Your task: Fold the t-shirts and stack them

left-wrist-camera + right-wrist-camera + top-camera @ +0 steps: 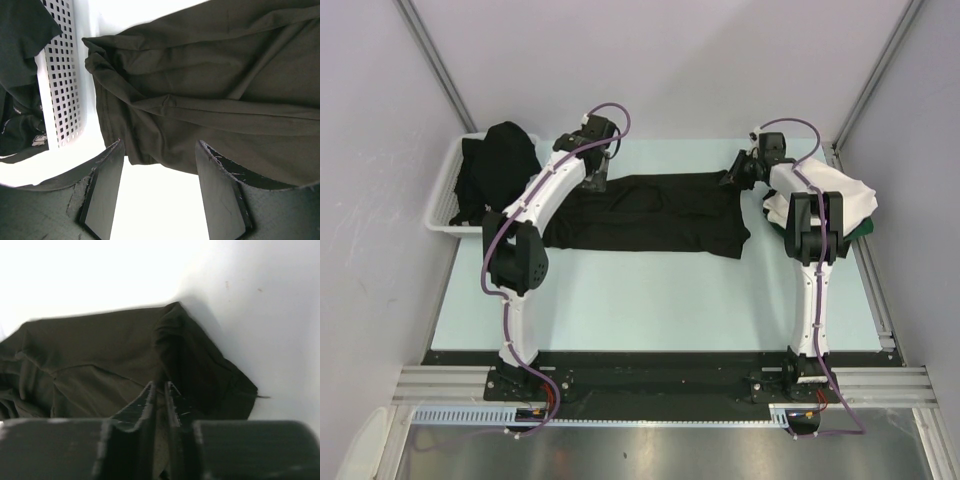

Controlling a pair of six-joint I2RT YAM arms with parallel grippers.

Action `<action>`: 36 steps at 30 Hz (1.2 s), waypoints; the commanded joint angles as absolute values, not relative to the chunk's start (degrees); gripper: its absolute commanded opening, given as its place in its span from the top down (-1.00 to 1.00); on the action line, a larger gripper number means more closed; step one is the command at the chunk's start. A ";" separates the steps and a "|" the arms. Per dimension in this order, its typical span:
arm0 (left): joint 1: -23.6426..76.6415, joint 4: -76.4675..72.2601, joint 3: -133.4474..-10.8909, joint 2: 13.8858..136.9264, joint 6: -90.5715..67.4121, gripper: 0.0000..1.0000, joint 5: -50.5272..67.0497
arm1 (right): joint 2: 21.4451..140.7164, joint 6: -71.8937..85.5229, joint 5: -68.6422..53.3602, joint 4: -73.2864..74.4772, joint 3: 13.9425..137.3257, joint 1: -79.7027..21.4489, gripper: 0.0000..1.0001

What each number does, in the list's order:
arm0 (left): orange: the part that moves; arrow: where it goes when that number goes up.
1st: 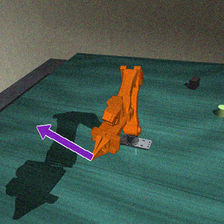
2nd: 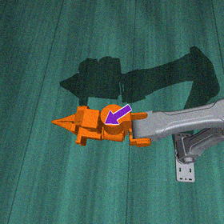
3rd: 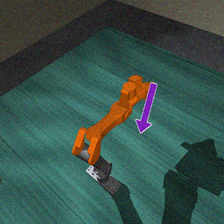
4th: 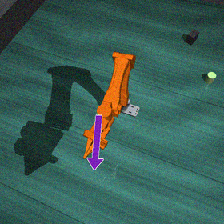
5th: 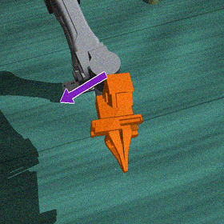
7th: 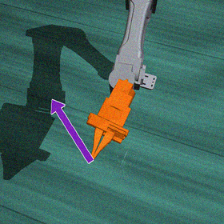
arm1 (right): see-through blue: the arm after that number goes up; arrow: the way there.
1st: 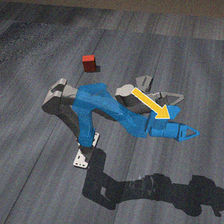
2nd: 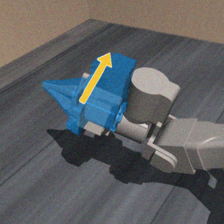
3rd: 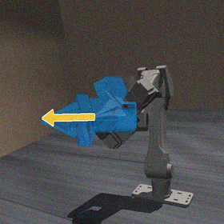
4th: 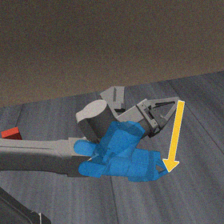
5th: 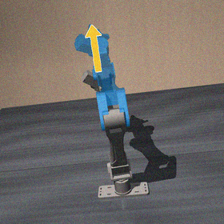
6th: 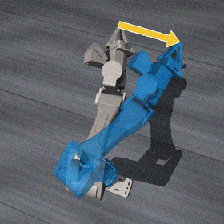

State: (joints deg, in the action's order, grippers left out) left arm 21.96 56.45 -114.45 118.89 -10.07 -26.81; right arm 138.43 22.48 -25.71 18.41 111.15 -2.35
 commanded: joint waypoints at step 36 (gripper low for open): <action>23.03 55.81 -112.41 115.31 -11.25 -0.29 -27.42 | 139.57 23.65 -28.21 19.07 116.28 -0.61 0.44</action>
